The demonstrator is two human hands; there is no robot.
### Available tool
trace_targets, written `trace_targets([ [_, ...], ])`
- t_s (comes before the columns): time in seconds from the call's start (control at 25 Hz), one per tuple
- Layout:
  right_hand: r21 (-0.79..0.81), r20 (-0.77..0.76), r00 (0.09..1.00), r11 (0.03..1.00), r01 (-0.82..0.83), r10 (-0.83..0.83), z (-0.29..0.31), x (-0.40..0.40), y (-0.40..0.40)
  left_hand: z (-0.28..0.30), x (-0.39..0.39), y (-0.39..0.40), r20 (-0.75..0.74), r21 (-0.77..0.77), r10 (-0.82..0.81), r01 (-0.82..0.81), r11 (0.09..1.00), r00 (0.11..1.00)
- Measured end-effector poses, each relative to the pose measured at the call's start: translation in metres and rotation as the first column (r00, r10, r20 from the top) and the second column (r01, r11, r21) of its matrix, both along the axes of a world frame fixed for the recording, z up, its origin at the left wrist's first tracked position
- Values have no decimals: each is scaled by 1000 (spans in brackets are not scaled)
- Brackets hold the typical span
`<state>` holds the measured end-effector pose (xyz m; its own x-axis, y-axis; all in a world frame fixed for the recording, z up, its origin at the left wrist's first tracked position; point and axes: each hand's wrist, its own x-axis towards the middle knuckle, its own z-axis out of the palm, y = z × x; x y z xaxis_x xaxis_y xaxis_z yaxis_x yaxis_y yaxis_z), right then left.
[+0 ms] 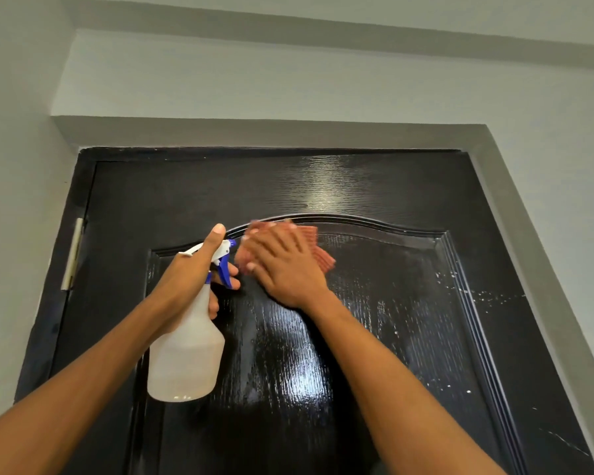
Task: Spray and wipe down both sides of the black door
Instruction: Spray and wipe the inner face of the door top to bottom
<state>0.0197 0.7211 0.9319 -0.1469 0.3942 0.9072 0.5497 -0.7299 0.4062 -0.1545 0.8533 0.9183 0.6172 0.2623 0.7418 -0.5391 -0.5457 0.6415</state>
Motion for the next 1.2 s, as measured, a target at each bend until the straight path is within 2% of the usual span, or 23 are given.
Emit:
trace_targets([
  [0.04, -102, 51, 999, 995, 9, -4, 5, 4, -4, -2, 2, -3, 3, 0, -5, 5, 1000, 1000],
  [0.08, -122, 64, 998, 993, 11, -3, 8, 7, -13, -4, 5, -6, 7, -4, -19, 19, 1000, 1000],
  [0.12, -74, 49, 999, 997, 4, 0, 10, 13, -27, -6, 9, -12, 9, -16, -37, 37, 999, 999],
  [0.24, 217, -61, 998, 976, -3, 17, 0, 37, -80, -11, 25, -31, -10, -44, -88, 88, 995, 996],
  [0.4, 495, -196, 981, 863, 98, 1, -43, 75, -173, -17, 48, -69, -49, -26, -158, 157, 987, 986],
  [0.48, 577, -283, 959, 796, 182, -15, -66, 91, -222, -20, 58, -91, -58, -31, -200, 199, 980, 978],
  [0.6, 576, -340, 939, 777, 255, -56, -79, 105, -254, -21, 73, -121, -56, -39, -225, 223, 974, 973],
  [0.68, 631, -332, 943, 750, 199, 29, -70, 102, -240, -20, 80, -139, -50, -56, -239, 237, 970, 970],
  [0.72, 623, -318, 945, 769, 146, 79, -62, 96, -231, -20, 83, -147, -42, -67, -244, 241, 968, 969],
  [0.76, 566, -293, 951, 819, 90, 98, -54, 91, -220, -19, 86, -154, -30, -76, -244, 241, 968, 969],
  [0.84, 341, -201, 978, 940, 15, 58, -44, 84, -206, -19, 92, -166, -4, -90, -237, 235, 968, 972],
  [0.92, 202, -112, 994, 979, 33, -10, -39, 88, -217, -18, 96, -178, 4, -103, -233, 232, 967, 972],
  [1.08, 378, -185, 981, 917, 130, -63, -62, 110, -279, -26, 101, -198, -4, -96, -231, 230, 969, 973],
  [1.2, 400, -258, 958, 888, 226, -127, -72, 120, -290, -31, 104, -213, -11, -90, -234, 232, 969, 972],
])
